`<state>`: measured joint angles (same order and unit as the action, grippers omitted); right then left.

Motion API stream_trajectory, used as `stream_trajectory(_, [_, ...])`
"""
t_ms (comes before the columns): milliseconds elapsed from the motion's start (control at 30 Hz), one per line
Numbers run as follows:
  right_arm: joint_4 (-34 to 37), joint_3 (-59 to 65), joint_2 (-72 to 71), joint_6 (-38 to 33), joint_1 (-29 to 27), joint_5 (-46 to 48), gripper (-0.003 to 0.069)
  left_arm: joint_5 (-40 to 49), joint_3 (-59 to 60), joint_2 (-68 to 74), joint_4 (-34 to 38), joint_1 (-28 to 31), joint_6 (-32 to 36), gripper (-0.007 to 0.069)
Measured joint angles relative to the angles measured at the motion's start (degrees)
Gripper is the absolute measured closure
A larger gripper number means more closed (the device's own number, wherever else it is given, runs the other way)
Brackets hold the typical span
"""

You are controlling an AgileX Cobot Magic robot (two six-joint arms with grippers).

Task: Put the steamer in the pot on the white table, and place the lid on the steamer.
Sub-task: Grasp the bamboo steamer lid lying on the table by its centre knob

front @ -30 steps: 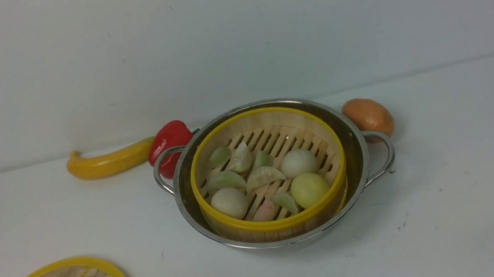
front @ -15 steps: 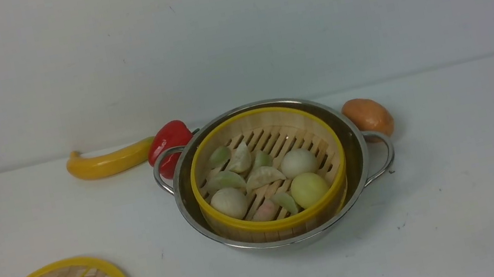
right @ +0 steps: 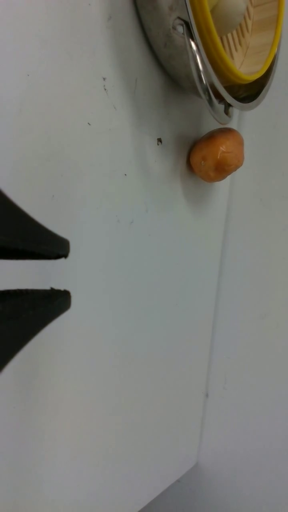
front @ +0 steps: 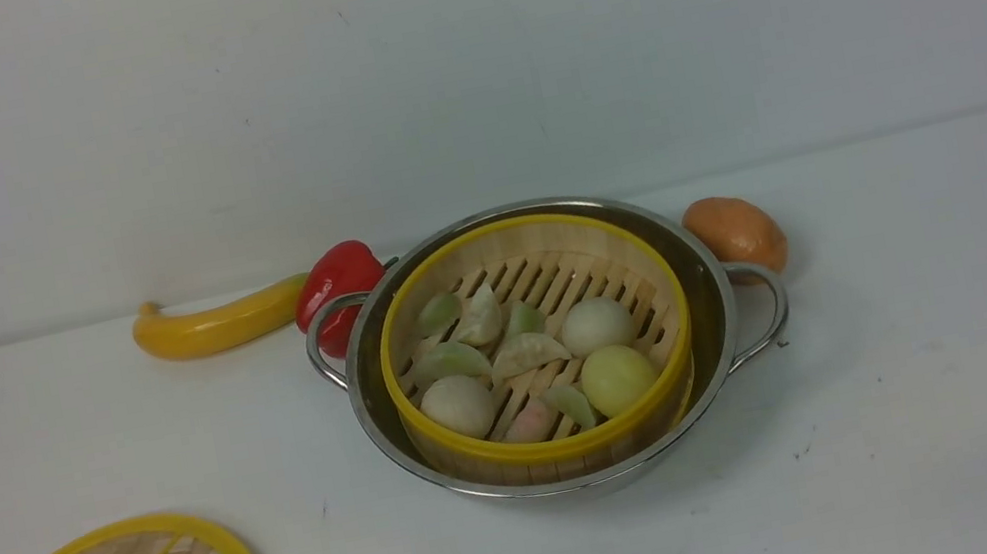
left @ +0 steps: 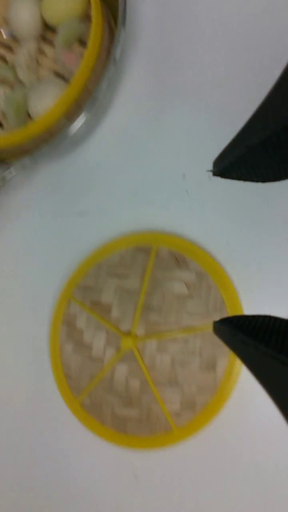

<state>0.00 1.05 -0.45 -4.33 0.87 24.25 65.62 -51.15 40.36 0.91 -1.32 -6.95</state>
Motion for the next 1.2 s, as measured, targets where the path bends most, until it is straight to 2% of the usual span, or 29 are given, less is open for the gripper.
stream_trajectory(167, [0.0,0.0,0.0,0.0,0.0,0.0,0.055,3.6,-5.4,9.9,-4.2,0.0,2.3,0.0203])
stream_trajectory(500, [0.0,0.0,0.0,0.0,0.0,-0.1,0.0544,4.3,-12.8,32.4,-4.6,0.0,17.1,0.0203])
stream_trajectory(667, [0.0,0.0,0.0,0.0,0.0,-0.1,0.0541,3.0,-12.9,38.6,-5.0,0.0,20.1,0.0203])
stream_trajectory(833, [0.0,0.0,0.0,0.0,0.0,-0.1,0.0541,2.4,-12.9,43.1,-9.3,1.3,19.0,0.0203])
stream_trajectory(933, [0.0,0.0,0.0,0.0,0.0,-0.1,0.0541,0.6,-12.9,44.9,-8.1,4.2,18.2,0.0203])
stream_trajectory(1067, [0.0,0.0,0.0,0.0,0.0,-0.1,0.054,-1.4,-12.9,48.1,-3.1,7.5,20.0,0.0203])
stream_trajectory(1200, [0.0,0.0,0.0,0.0,0.0,-0.1,0.0535,-2.2,-12.9,52.3,-0.3,8.0,22.2,0.0203])
